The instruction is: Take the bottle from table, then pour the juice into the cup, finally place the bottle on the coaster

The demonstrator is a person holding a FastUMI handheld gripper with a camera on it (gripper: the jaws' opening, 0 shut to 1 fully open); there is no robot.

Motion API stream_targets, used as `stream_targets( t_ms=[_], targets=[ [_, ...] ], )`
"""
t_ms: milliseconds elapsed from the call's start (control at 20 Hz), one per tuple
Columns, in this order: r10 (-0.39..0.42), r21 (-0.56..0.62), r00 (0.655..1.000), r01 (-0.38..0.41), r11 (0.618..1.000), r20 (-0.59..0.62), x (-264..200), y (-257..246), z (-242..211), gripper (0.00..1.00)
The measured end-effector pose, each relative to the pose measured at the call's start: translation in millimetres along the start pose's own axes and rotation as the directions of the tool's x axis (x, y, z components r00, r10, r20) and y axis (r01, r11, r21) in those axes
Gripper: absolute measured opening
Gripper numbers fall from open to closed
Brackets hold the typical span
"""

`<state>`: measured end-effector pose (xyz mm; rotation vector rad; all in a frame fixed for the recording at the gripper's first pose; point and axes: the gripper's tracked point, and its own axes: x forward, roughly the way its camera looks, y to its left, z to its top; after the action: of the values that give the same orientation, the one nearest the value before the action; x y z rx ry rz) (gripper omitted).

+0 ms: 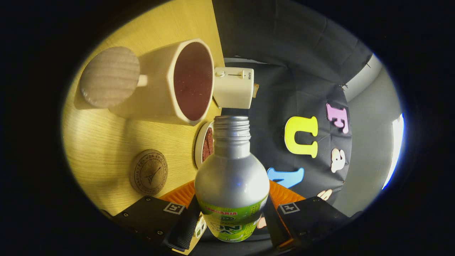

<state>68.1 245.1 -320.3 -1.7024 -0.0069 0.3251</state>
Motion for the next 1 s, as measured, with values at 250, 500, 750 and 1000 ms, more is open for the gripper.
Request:
stream_targets(
  t_ms=[250, 500, 750, 1000],
  targets=[
    [-0.031, -0.039, 0.999, 0.032, 0.999, 0.014, 1.6, -7.0, 2.8, 0.81],
    [-0.052, -0.086, 0.998, 0.055, 0.995, 0.029, -5.5, -10.6, 5.8, 0.81],
    [-0.045, -0.096, 0.999, 0.046, 0.994, 0.02, -1.9, -9.1, 3.2, 0.81],
    [-0.052, -0.109, 0.998, 0.055, 0.992, 0.031, -0.6, -14.5, 3.1, 0.81]
  ],
)
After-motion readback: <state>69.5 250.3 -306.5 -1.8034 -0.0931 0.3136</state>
